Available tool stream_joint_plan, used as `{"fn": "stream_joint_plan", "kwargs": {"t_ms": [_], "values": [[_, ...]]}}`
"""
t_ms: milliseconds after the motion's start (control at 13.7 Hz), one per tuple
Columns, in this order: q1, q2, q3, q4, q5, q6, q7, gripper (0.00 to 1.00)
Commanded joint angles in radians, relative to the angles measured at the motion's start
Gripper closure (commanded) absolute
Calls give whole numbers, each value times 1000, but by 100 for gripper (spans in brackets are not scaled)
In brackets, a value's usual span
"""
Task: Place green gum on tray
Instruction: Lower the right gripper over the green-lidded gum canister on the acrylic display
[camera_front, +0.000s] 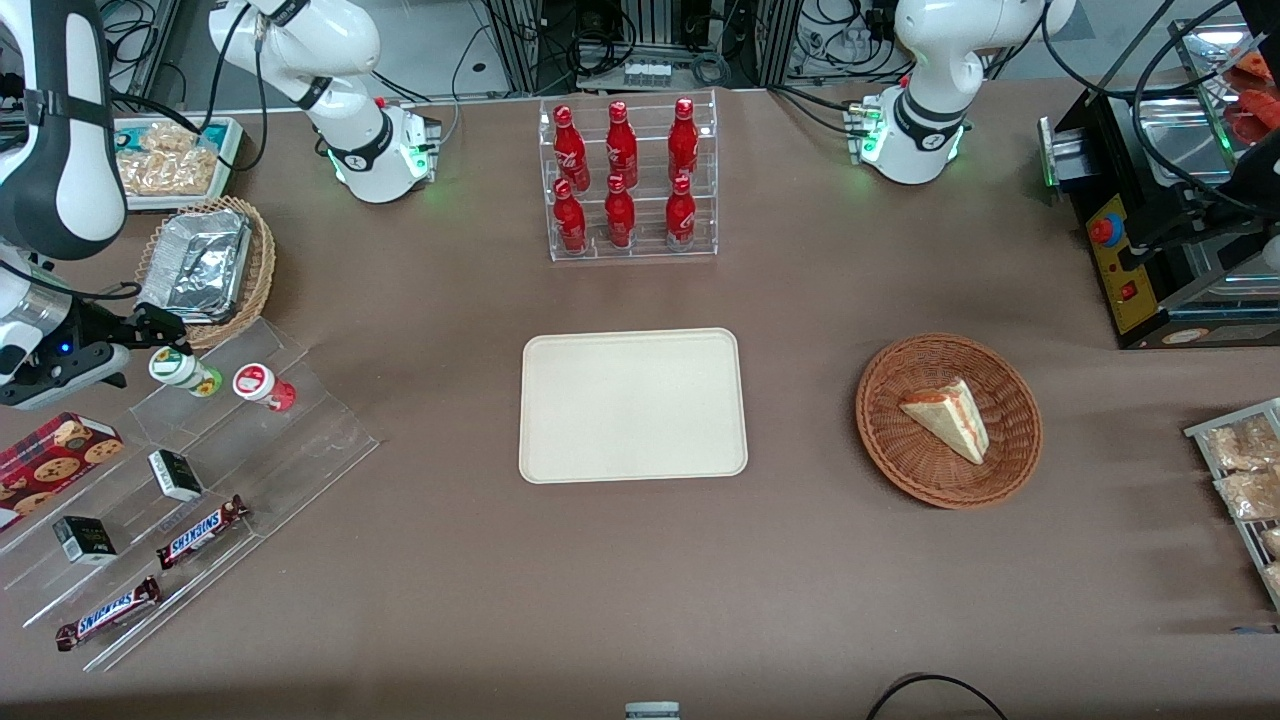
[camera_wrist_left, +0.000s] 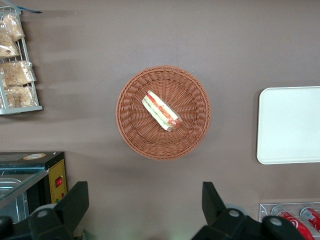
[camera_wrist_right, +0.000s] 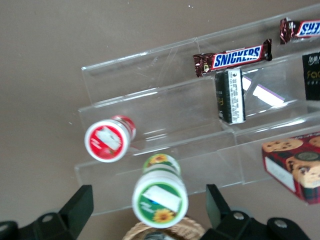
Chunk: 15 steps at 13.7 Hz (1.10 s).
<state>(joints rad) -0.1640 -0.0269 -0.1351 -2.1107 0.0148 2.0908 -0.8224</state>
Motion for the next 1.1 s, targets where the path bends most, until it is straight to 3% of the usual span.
{"fn": "stream_joint_plan", "kwargs": {"t_ms": [0, 1024], "values": [[-8, -28, -1, -71, -10, 69, -75, 0], [-23, -10, -3, -146, -9, 170, -106, 1]]}}
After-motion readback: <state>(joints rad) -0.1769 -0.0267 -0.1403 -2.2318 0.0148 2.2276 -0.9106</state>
